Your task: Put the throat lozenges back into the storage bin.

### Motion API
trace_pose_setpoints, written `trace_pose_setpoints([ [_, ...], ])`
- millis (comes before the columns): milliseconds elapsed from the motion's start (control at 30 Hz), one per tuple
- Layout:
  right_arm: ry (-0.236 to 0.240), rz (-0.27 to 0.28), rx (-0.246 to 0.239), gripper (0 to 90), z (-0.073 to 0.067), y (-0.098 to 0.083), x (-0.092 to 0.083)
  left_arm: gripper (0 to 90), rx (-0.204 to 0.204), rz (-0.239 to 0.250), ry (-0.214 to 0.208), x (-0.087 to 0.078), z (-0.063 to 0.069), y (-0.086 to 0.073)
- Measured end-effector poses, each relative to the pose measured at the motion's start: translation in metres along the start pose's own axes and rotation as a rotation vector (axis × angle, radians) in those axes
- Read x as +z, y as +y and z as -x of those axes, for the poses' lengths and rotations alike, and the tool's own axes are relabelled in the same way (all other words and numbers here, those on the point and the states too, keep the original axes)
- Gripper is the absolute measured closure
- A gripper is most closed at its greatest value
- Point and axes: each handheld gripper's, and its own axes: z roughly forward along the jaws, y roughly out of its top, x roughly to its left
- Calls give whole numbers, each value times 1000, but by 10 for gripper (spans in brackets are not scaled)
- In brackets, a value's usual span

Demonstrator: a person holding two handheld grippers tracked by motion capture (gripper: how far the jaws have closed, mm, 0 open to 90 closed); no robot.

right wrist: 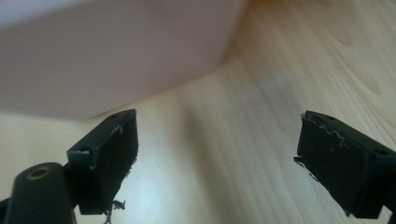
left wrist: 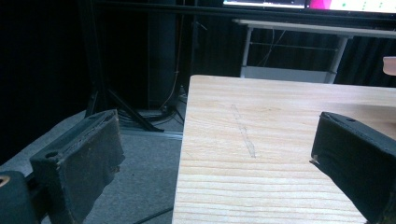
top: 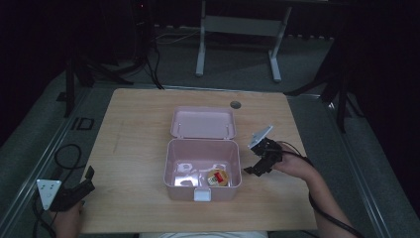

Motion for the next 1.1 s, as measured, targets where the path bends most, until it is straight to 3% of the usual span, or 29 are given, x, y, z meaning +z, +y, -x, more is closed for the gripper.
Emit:
trace_pose_setpoints([
  [233,-157,149,104,117,10,-30,28,24,-3,-1,0,0,0,0],
  [267,-157,149,104,117,10,-30,28,24,-3,-1,0,0,0,0],
  [300,-170,167,123,117,12,-33,30,24,-3,0,1,0,0,0],
  [333,-207,213,171,115,17,-44,35,24,-5,2,-1,0,-1,0],
  [367,-207,213,171,115,17,-44,35,24,-5,2,-1,0,-1,0],
  [400,-252,243,210,112,21,-53,38,24,-7,2,-3,0,-1,0],
  [500,-287,256,253,111,25,-62,42,24,-5,3,1,0,-1,0],
  [533,-336,278,289,111,28,-71,43,24,-8,3,1,0,-1,0],
  [633,-355,310,329,111,31,-80,41,24,-15,5,4,0,-2,0],
  [667,-388,332,362,111,33,-87,37,24,-10,4,3,0,-2,0],
  [700,-388,332,362,111,33,-87,37,24,-10,4,3,0,-2,0],
  [733,-431,349,393,111,34,-94,32,24,-9,3,1,0,-1,0],
  [833,-440,358,423,111,35,-102,27,25,-9,4,0,0,-1,0],
  [867,-468,374,453,111,34,-110,23,24,-10,3,2,0,-1,0],
  [967,-483,370,476,111,33,-118,19,25,-9,3,3,0,-1,0],
  [1100,-552,366,530,111,30,-129,11,24,-7,1,4,1,-1,0],
])
